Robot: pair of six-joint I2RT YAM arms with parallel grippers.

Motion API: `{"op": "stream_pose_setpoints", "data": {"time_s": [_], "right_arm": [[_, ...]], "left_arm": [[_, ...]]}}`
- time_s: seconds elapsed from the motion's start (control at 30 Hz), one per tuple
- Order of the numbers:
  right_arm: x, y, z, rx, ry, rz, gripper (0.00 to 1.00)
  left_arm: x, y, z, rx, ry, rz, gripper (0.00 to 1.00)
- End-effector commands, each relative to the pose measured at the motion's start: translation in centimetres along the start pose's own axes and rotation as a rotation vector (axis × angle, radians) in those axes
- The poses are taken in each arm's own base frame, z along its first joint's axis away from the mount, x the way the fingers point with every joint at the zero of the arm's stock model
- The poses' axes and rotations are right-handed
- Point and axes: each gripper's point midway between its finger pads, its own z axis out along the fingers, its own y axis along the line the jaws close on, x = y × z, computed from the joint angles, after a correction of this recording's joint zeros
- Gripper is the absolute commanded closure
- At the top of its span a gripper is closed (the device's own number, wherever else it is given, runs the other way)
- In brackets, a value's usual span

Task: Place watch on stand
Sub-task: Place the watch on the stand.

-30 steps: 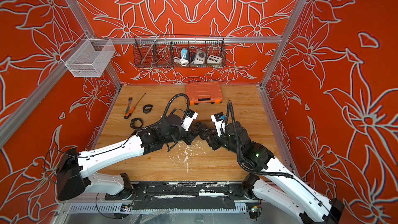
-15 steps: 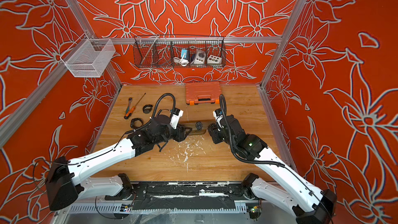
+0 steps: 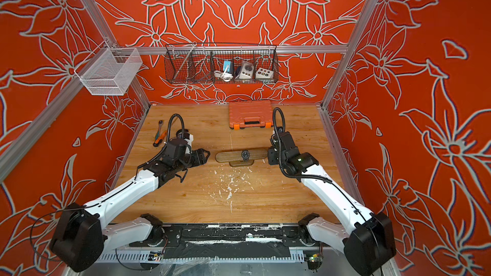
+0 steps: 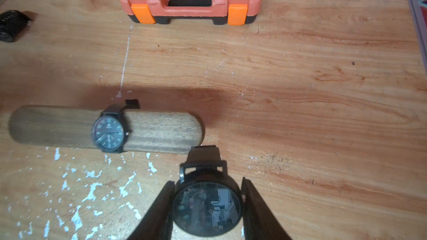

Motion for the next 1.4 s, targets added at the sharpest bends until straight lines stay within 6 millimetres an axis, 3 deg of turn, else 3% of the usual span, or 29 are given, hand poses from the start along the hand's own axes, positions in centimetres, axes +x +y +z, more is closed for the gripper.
{"op": "stream_pose_setpoints", "data": {"time_s": [0.0,0.3,0.63,1.03,1.2,1.37], "right_arm": [[-1.2,-1.3,0.9,0.048,-0.029,0.022,0.67],[-0.5,-0.8,3.9,-0.007,0.044,0.043,0.67],[0.3,0.7,5.6,-0.075,0.099,0.030,0.67],[0.4,2.1,5.3,-0.138,0.108,0.029,0.67],[0.5,1.3,5.5,-0.089,0.119,0.031,0.67],[0.3,2.6,5.1,-0.150,0.126,0.032,0.66]], "left_arm": [[0.0,-1.6,0.6,0.089,0.033,-0.036,0.26],[1.2,-2.8,3.1,0.170,0.125,-0.074,0.26],[1.6,-3.8,4.7,0.196,0.181,-0.068,0.42],[2.1,-5.2,6.1,0.189,0.218,-0.039,0.55],[2.1,-5.2,6.2,0.183,0.216,-0.035,0.57],[2.3,-5.4,6.2,0.184,0.225,-0.028,0.57]]}}
